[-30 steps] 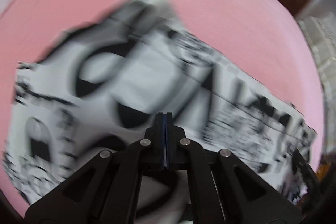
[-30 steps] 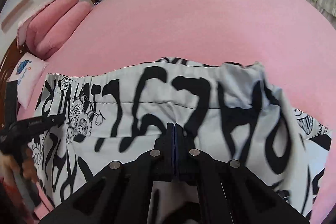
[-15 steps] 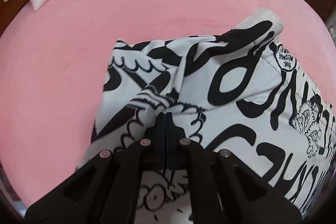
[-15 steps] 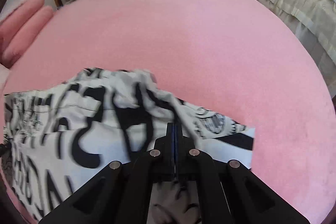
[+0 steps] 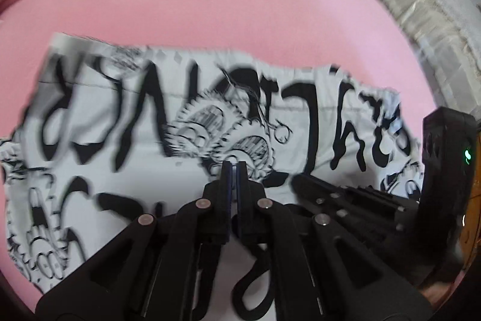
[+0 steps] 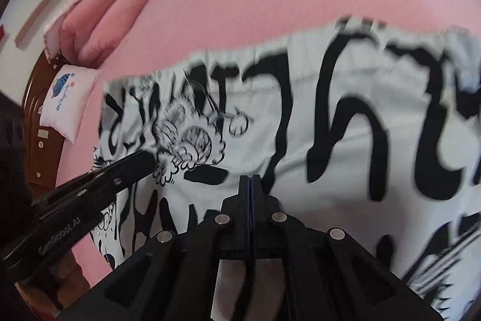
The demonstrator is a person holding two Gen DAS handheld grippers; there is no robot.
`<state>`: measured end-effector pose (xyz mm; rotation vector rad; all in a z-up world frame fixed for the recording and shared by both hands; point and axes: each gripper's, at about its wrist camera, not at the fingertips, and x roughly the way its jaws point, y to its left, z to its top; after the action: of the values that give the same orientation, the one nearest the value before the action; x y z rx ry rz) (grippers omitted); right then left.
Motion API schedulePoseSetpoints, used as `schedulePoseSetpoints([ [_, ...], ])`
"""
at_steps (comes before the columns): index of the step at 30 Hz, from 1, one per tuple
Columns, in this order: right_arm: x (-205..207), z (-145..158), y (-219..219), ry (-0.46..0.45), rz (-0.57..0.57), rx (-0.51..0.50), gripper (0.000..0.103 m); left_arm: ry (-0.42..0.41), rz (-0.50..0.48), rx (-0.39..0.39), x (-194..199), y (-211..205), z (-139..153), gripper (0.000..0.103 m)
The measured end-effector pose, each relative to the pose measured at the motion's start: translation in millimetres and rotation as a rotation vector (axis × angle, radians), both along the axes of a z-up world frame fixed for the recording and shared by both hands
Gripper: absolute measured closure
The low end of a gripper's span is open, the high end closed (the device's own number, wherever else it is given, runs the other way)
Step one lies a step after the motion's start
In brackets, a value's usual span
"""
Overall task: Fold large clothes
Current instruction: 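Press and smooth the folded jacket flat with both tools, then open both tools and pull them back from the folded garment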
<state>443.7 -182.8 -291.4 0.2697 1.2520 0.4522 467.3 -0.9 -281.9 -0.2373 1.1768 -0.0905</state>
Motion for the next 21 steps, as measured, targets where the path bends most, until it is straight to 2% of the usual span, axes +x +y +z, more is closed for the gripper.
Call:
schedulePoseSetpoints([
  [3,11,-2,-3,-0.006,-0.008,0.018,0.103,0.018,0.022,0.007,11,-5,-16,0.102],
  [5,7,3,-18,-0.062,0.008,-0.031,0.103,0.001,0.041,0.004,25,-3,-26,0.102],
  [8,17,8,-21,-0.107,0.014,-0.077,0.103,-0.036,0.088,0.060,40,18,-31,0.102],
  [10,22,12,-27,-0.094,-0.008,-0.050,0.103,-0.040,0.146,0.066,47,38,-35,0.102],
  [11,26,12,-33,-0.077,-0.018,-0.029,0.103,-0.043,0.179,0.058,49,50,-37,0.102],
  [13,25,17,-45,-0.103,-0.034,-0.057,0.103,-0.044,0.231,0.051,52,71,-39,0.102],
  [16,22,26,-58,-0.147,-0.005,-0.087,0.103,-0.051,0.290,-0.061,53,104,-42,0.102],
  [17,23,29,-67,-0.154,0.002,-0.092,0.103,-0.054,0.310,-0.040,53,110,-42,0.102],
  [19,18,35,-80,-0.185,0.003,-0.133,0.103,-0.067,0.347,0.067,52,119,-40,0.102],
  [21,17,39,-93,-0.199,-0.008,-0.153,0.103,-0.059,0.384,0.115,51,131,-42,0.102],
])
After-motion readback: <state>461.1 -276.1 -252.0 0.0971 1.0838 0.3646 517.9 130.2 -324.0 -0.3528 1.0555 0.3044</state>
